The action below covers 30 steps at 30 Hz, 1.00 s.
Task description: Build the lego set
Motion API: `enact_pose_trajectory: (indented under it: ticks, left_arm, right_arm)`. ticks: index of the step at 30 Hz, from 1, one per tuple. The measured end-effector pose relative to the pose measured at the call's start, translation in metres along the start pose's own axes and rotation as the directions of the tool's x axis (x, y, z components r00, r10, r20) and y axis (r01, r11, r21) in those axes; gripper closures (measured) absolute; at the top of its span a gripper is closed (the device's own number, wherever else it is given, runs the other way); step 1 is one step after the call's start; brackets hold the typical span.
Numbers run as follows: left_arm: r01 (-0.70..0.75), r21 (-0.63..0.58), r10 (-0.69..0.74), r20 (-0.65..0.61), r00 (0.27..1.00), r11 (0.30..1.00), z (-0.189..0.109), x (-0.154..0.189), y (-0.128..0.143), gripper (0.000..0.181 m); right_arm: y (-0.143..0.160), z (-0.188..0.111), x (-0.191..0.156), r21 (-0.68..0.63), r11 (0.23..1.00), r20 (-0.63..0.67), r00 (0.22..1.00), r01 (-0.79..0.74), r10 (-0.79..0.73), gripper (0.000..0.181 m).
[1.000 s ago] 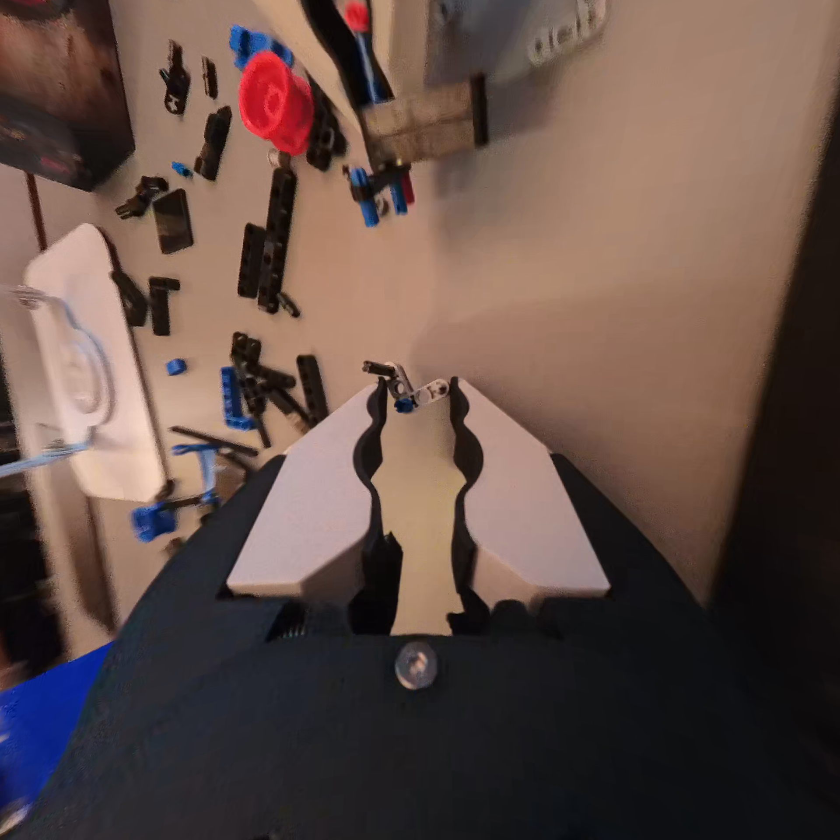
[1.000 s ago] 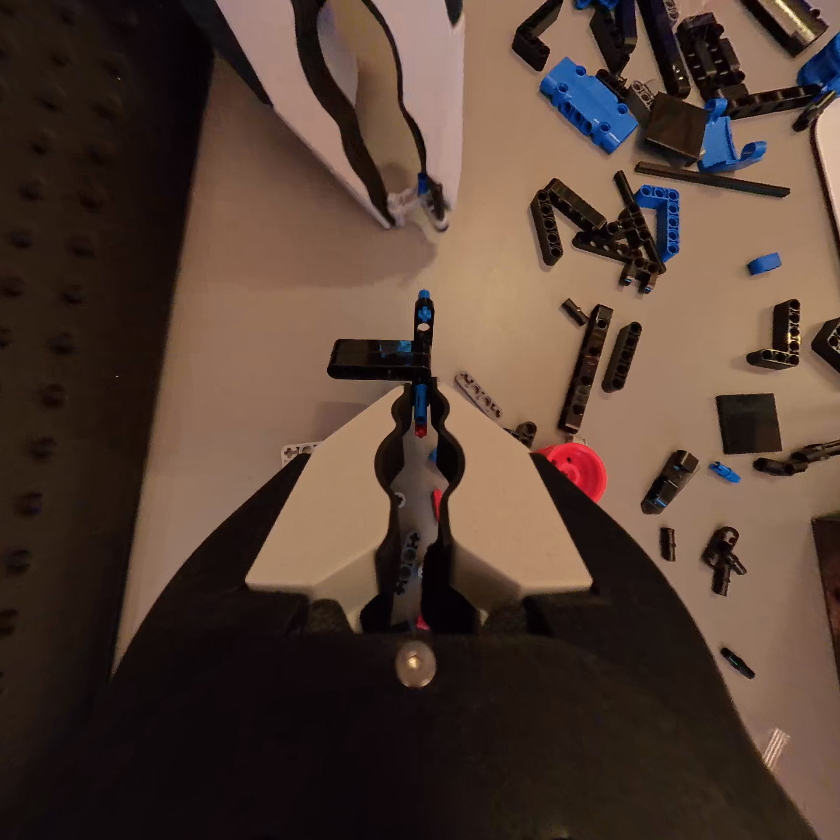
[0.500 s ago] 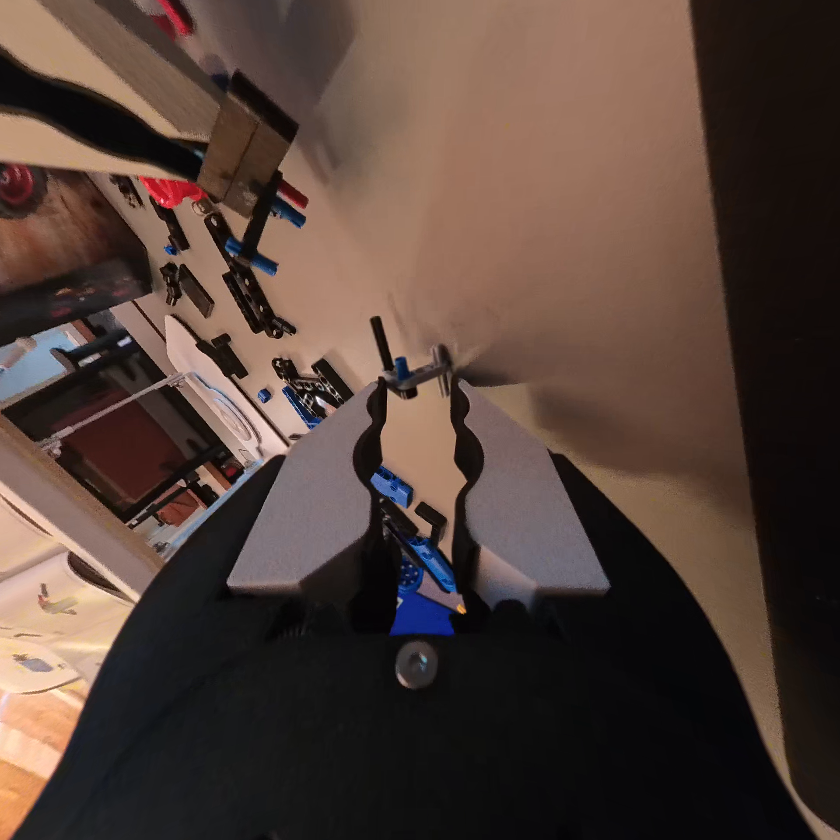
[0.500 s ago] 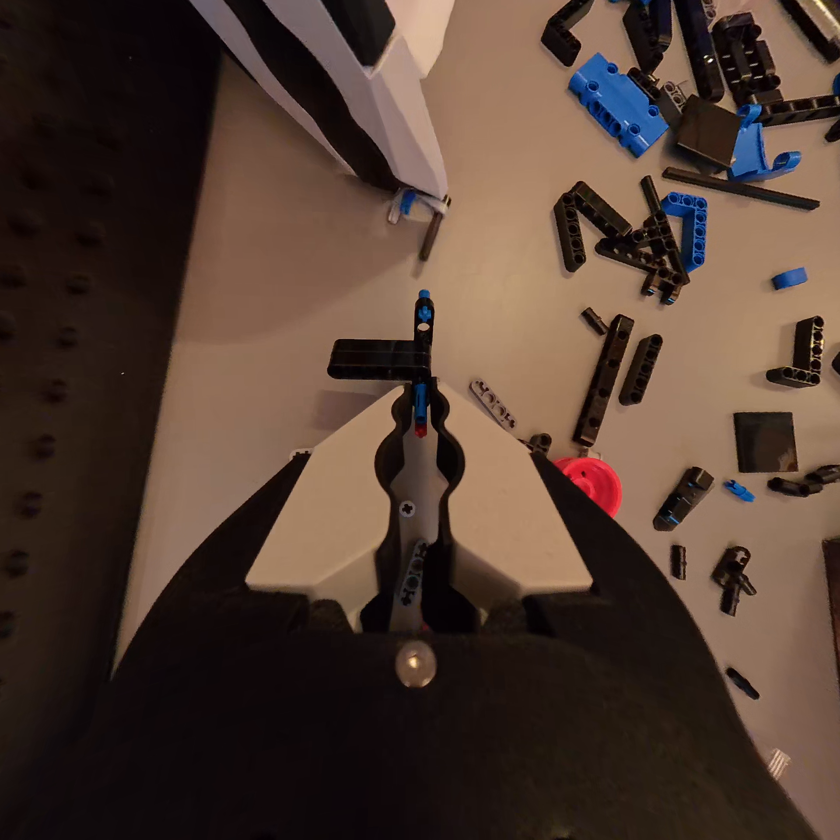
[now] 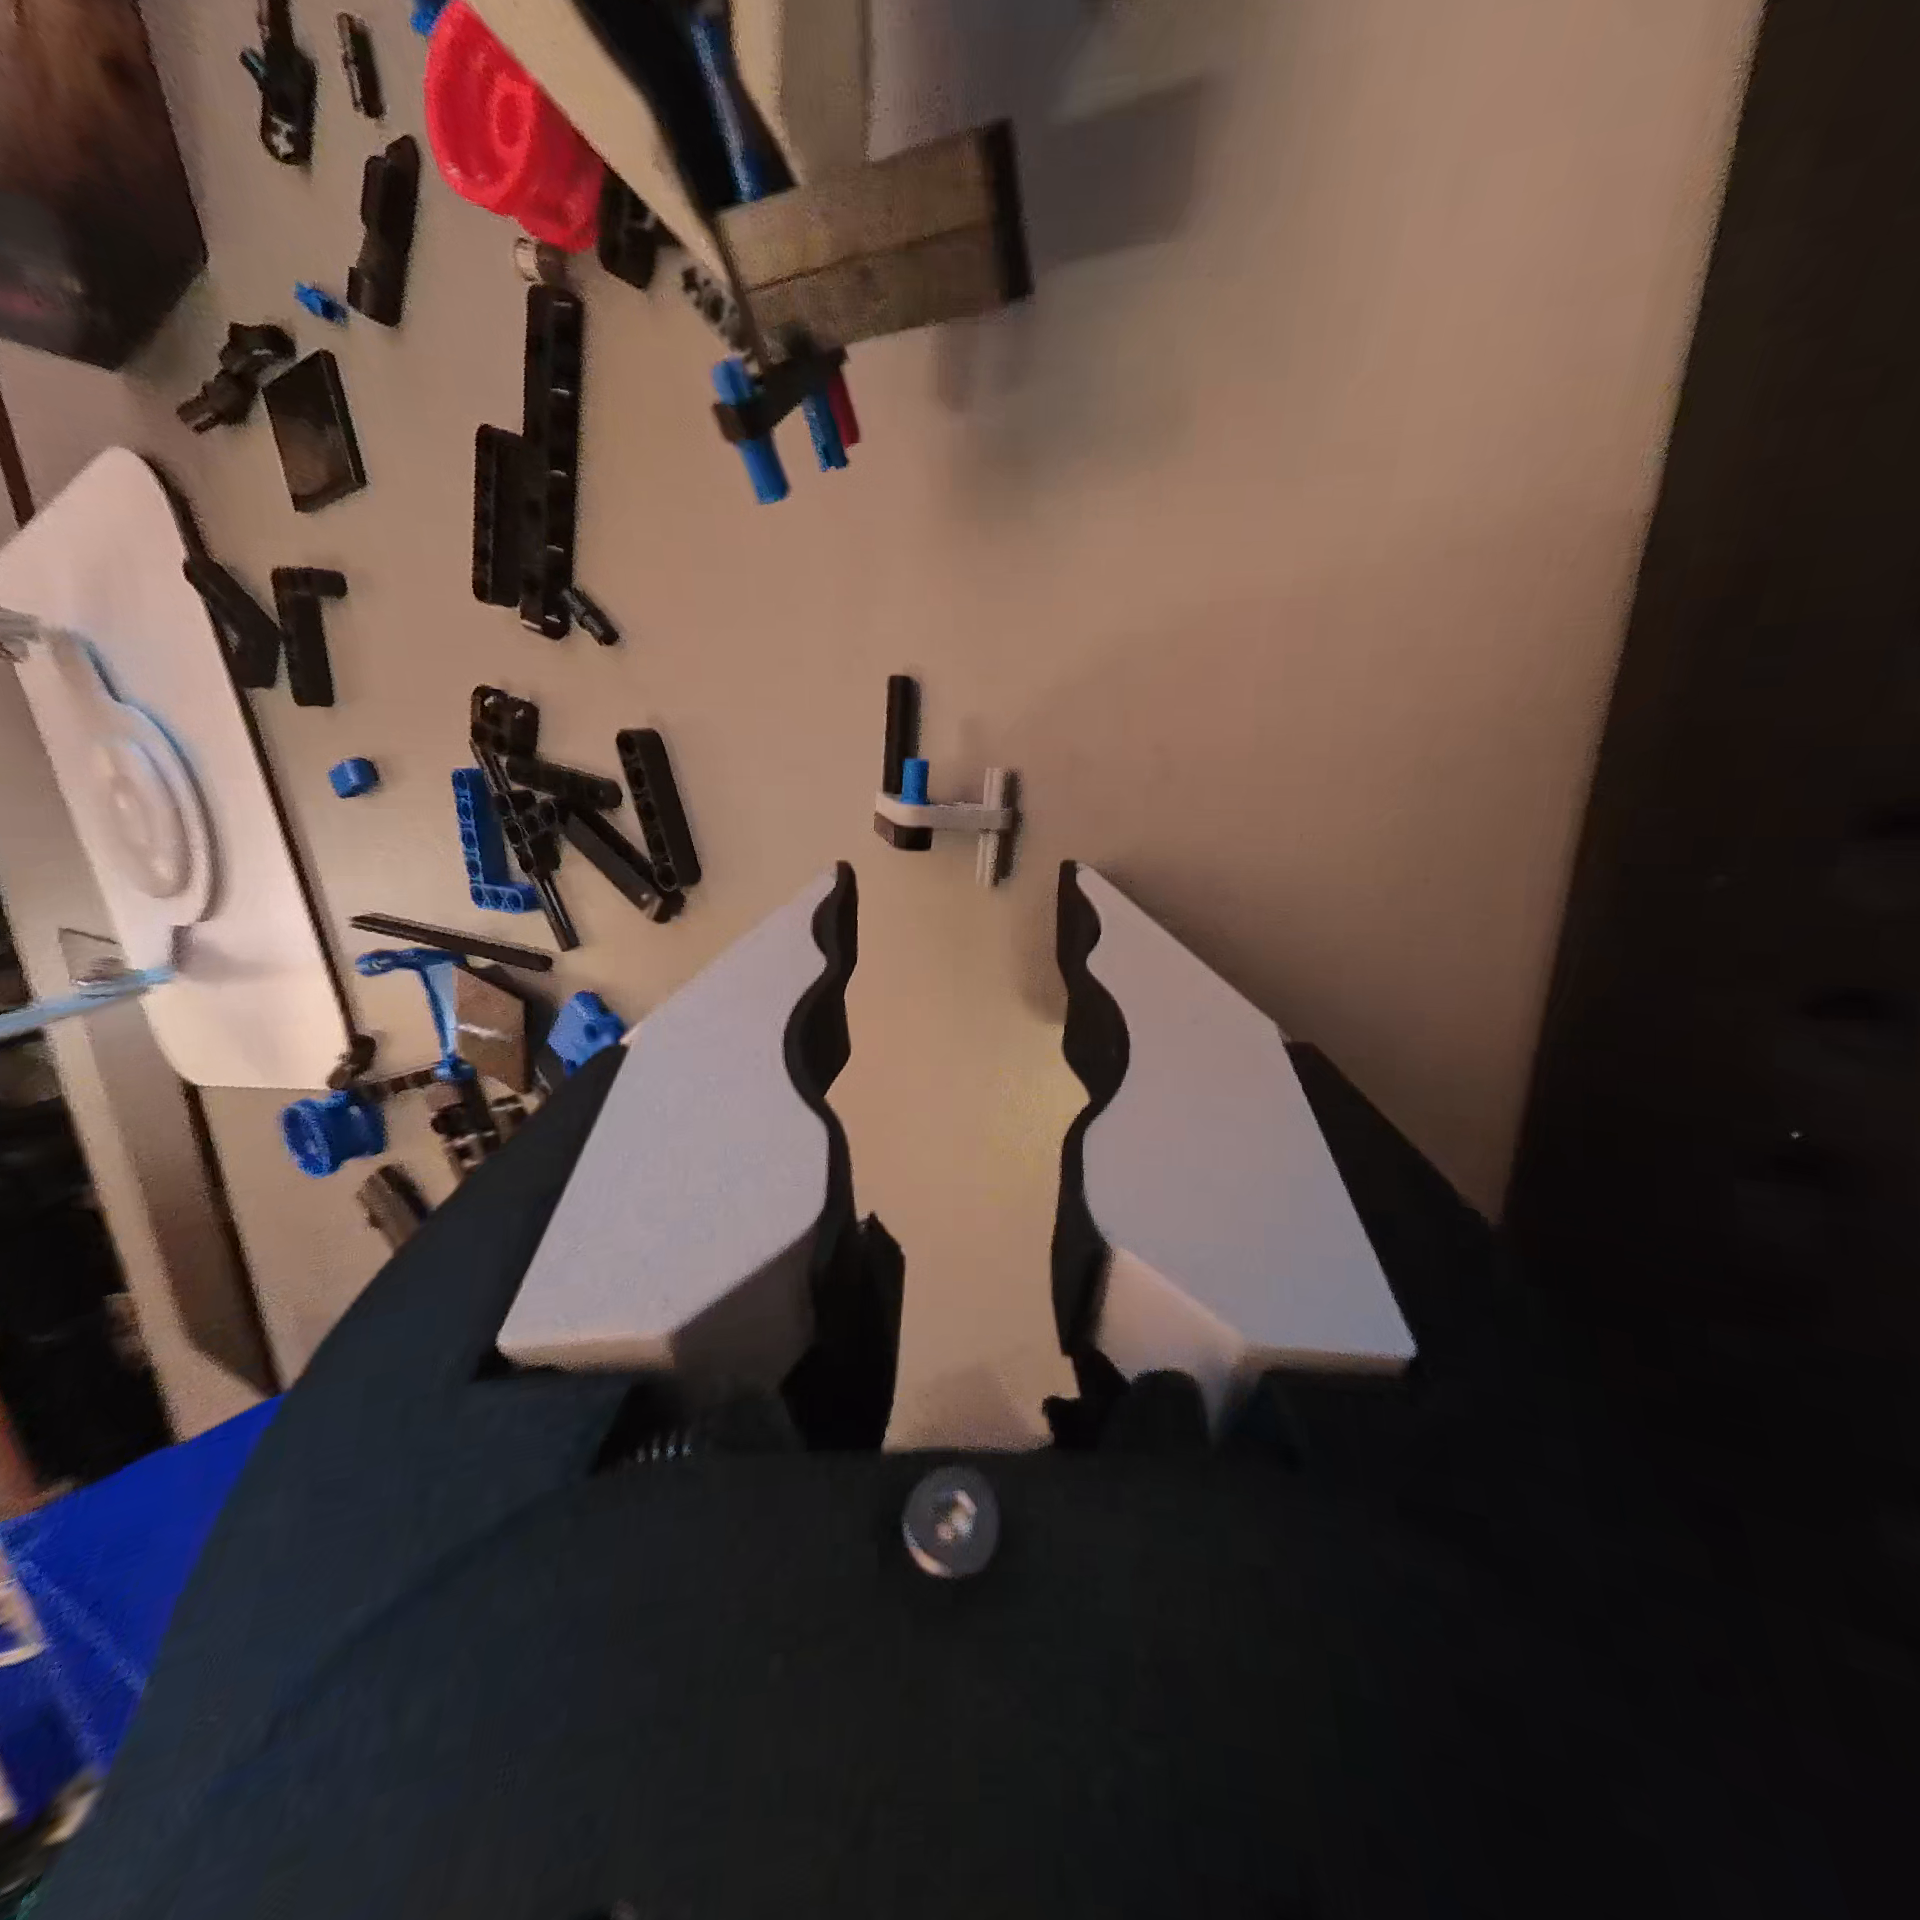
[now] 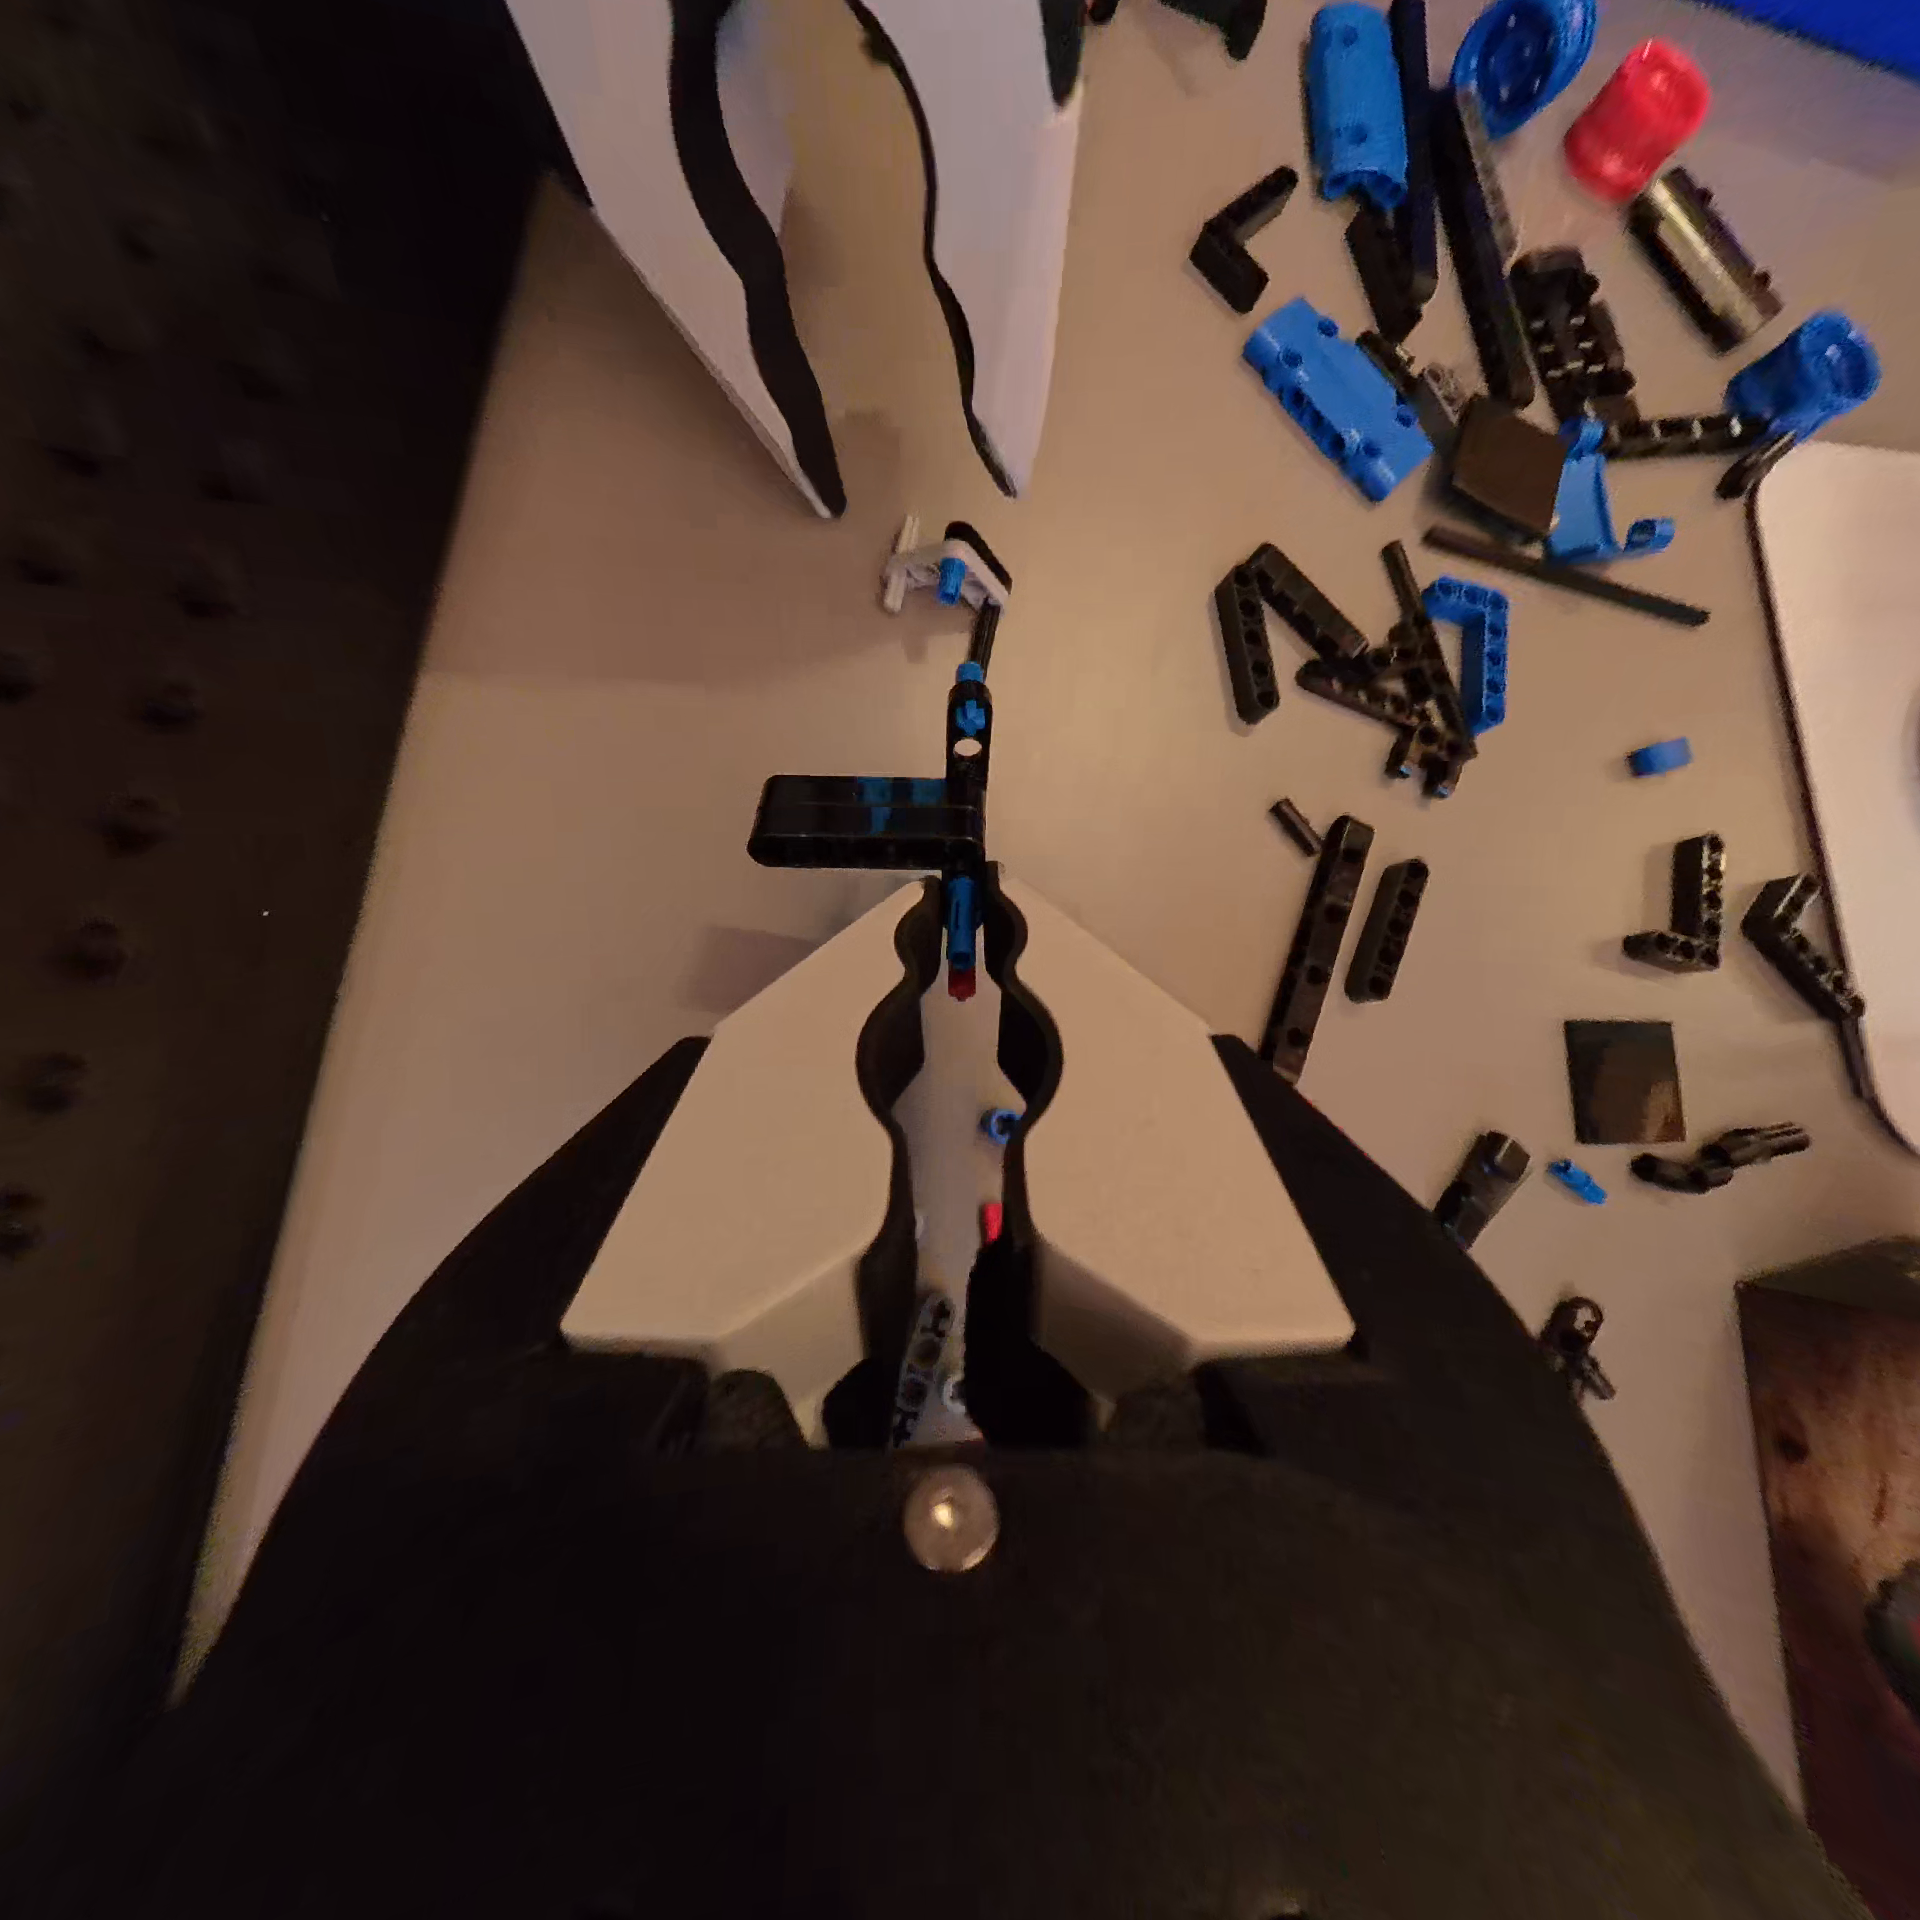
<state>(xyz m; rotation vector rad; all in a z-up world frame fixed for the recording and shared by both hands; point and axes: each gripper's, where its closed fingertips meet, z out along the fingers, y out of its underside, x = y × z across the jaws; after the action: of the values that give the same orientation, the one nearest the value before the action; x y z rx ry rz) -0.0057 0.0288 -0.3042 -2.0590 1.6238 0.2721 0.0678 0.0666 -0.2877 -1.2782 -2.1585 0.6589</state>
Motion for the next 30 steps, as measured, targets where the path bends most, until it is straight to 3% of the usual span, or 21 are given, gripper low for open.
enact_pose_trajectory:
  ticks: [6, 16, 21, 30]
  left_arm:
    - [0.004, 0.145, -0.003, -0.011, 1.000, 0.989, -0.001, -0.009, -0.005, 0.161]
    - [-0.061, 0.191, 0.079, -0.089, 0.993, 0.980, 0.012, -0.007, -0.008, 0.173]
    - [-0.006, 0.227, 0.037, -0.130, 0.991, 0.974, 0.010, -0.006, -0.013, 0.175]
    - [0.226, 0.322, -0.113, -0.334, 0.936, 0.919, -0.002, 0.003, -0.026, 0.176]
  right_arm:
    - [-0.002, 0.006, -0.004, 0.001, 0.999, 0.001, 0.999, 0.041, -0.041, 0.177]
    - [-0.004, 0.009, -0.003, 0.016, 0.998, -0.007, 0.999, 0.053, -0.053, 0.177]
    - [-0.005, 0.008, 0.000, 0.007, 0.996, -0.044, 0.995, 0.089, -0.089, 0.177]
    - [-0.025, 0.010, -0.008, 0.008, 0.938, -0.173, 0.924, 0.346, -0.340, 0.177]
